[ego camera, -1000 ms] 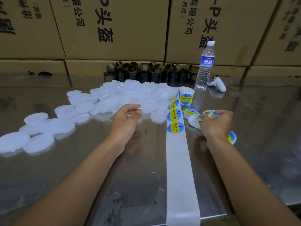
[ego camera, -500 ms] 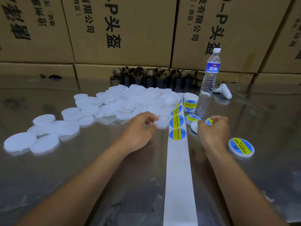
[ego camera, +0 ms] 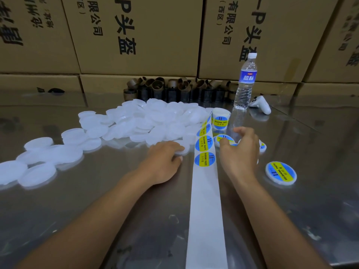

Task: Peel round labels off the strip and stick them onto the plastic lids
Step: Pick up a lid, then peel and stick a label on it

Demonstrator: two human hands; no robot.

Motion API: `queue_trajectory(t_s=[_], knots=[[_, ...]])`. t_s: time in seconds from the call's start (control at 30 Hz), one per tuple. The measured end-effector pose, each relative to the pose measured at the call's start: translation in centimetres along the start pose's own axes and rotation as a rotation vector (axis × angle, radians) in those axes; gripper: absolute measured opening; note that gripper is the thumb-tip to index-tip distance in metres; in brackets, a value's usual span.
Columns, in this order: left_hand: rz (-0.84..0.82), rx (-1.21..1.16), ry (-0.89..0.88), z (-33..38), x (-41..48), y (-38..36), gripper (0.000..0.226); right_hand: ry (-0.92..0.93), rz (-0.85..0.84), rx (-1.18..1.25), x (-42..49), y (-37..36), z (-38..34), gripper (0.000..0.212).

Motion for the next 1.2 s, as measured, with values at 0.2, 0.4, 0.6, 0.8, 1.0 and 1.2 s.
queue_trajectory(t_s=[0.2, 0.4, 0.6, 0.8, 1.0, 1.2], knots=[[0.179, 0.011, -0.015, 0.0, -1.6, 2.8, 0.015, 0.033, -0.027, -0.02, -0.4, -0.3, -0.6, 0.025], [0.079, -0.104, 0.087, -1.1, -1.7, 1.3, 0.049, 0.029, -0.056, -0.016, -0.6, -0.7, -0.7, 0.023], [0.152, -0.211, 0.045, -0.7, -1.8, 1.7, 0.052, 0.108, -0.091, 0.039, -1.4, -1.1, -1.8, 0.021], [0.358, -0.383, -0.036, 0.8, -2.0, 3.5, 0.058, 0.12, -0.461, 0.198, -3.7, -4.9, -2.9, 0.012], [0.458, -0.497, -0.113, 2.5, -2.3, 4.2, 0.051, 0.068, -0.636, 0.194, -4.4, -6.3, -2.6, 0.011], [0.329, -1.184, 0.177, 0.1, -1.9, 1.9, 0.041, -0.004, -0.647, 0.243, -3.9, -6.2, -2.4, 0.015]])
Point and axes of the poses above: each hand's wrist, its own x-axis towards the middle knuckle, its own y-axis out of the back of the hand, z = x × y, the point moved 10 cm from there along x, towards the middle knuckle, and after that the axes turned 9 degrees about -y, right-handed, at the moved point
